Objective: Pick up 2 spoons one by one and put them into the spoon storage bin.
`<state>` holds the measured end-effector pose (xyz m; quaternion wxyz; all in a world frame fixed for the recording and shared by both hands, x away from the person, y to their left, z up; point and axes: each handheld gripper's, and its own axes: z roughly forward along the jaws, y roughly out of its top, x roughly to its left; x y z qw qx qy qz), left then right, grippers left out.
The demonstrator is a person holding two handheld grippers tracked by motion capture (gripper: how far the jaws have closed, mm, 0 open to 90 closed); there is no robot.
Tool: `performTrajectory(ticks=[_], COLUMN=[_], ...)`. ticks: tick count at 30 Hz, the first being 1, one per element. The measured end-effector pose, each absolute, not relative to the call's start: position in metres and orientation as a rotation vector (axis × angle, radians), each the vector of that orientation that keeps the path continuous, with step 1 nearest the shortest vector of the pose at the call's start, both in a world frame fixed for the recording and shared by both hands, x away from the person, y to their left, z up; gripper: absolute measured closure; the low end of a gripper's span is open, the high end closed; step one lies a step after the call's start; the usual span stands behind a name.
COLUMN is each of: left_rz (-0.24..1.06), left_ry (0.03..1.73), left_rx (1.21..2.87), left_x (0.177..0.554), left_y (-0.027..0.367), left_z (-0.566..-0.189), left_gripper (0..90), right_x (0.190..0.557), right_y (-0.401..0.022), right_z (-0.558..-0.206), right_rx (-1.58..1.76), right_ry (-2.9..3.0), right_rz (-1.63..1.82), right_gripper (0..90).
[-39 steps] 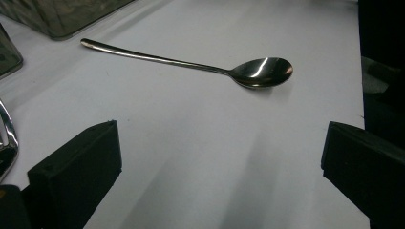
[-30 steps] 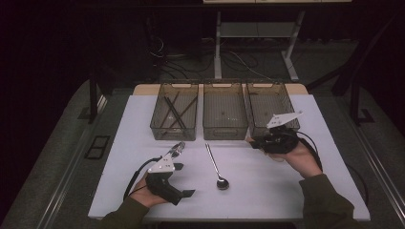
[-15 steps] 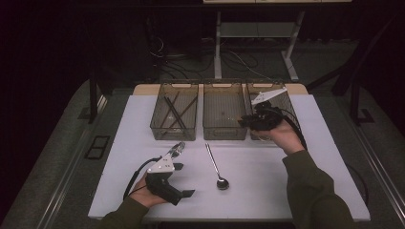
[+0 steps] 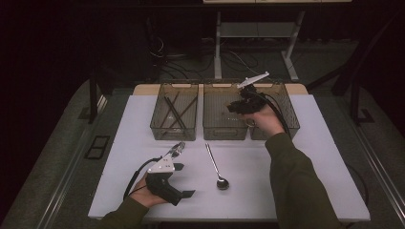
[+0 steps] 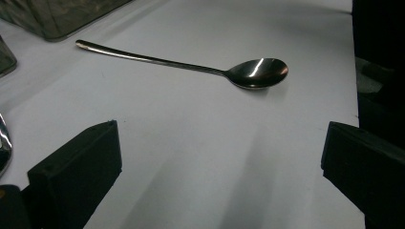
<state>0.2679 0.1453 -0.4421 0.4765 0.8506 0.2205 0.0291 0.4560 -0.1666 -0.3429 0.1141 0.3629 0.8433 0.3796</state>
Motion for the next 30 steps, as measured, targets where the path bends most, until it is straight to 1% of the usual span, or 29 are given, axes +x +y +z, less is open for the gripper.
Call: performTrajectory(ticks=[10,11,12,15,19,22,25,30], left_rz=[0.066,0.063,0.065,0.066,0.067,0.068,0.067,0.062], left_ry=[0.53,0.531,0.527,0.529,0.527,0.528,0.535,0.55], left_rx=[2.072,2.072,2.068,2.068,2.08,2.08,2.074,2.073], left_x=[0.268,0.268,0.268,0.268,0.268,0.268,0.268,0.267], left_y=[0.146,0.146,0.146,0.146,0.146,0.146,0.145,0.145], left_z=[-0.442,-0.442,-0.442,-0.442,-0.441,-0.441,-0.442,-0.442], left_gripper=[0.0,0.0,0.0,0.0,0.0,0.0,0.0,0.0], right_x=[0.475,0.477,0.477,0.476,0.47,0.462,0.45,0.425], right_y=[-0.145,-0.144,-0.143,-0.143,-0.147,-0.151,-0.155,-0.162], right_z=[-0.359,-0.361,-0.362,-0.362,-0.358,-0.354,-0.351,-0.349], right_rx=[1.113,1.097,1.103,1.139,1.139,1.129,1.115,1.059], right_ry=[2.485,2.476,2.467,2.458,2.44,2.445,2.465,2.517], right_rz=[1.115,1.113,1.12,1.142,1.157,1.199,1.209,1.215], right_gripper=[72.4,68.2,61.5,52.2,46.4,46.9,53.5,71.5])
